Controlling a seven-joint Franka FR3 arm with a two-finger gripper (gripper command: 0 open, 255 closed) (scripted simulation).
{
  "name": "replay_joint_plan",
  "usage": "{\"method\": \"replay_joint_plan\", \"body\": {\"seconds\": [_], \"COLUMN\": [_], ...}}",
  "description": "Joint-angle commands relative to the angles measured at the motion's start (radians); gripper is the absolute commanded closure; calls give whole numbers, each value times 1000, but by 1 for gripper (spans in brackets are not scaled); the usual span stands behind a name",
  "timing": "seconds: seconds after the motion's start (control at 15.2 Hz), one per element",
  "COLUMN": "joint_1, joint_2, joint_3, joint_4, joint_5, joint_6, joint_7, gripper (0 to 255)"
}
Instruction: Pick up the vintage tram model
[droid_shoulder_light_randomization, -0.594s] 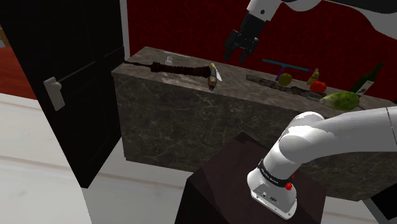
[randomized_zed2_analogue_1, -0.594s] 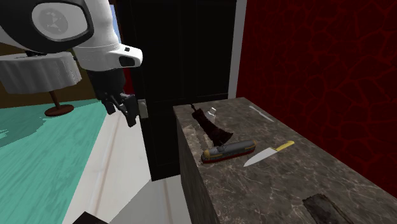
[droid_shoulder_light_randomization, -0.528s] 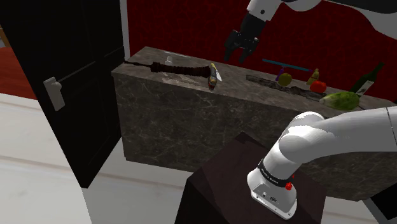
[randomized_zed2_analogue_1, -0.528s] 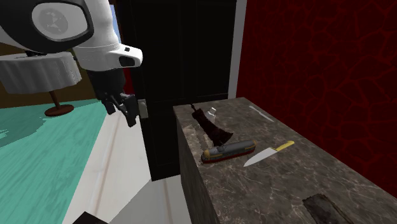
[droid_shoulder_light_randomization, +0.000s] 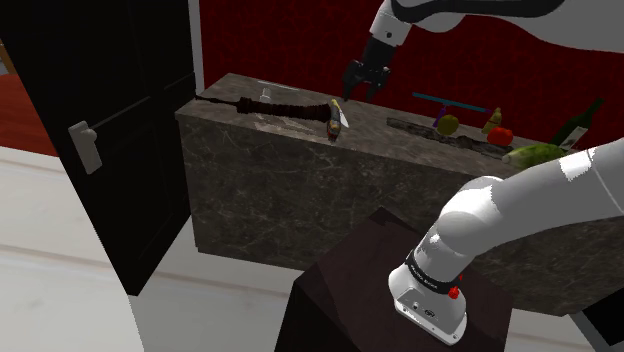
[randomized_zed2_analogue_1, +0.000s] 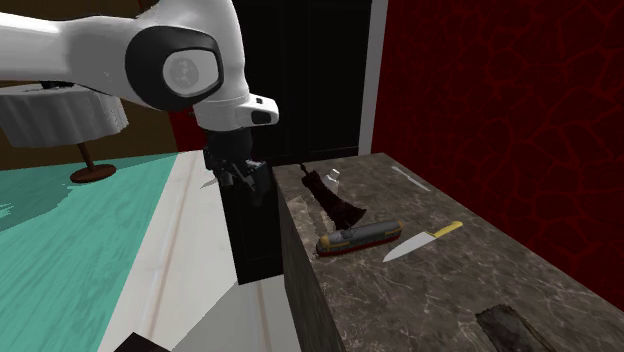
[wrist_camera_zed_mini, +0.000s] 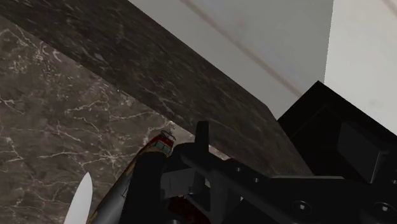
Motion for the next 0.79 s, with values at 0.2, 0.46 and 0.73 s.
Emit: {"method": "replay_joint_plan", "body": {"seconds": [0.2, 0.46, 0.73], "joint_1": [-19, -32, -47], "joint_2": [154, 289, 429], "joint_3": [-48, -86, -121], "joint_4": [60, 129, 217], "joint_5": [-28, -38, -36], "joint_6": [77, 131, 171], "joint_7": [-57, -103, -151], "gripper": [0, 0, 0]}}
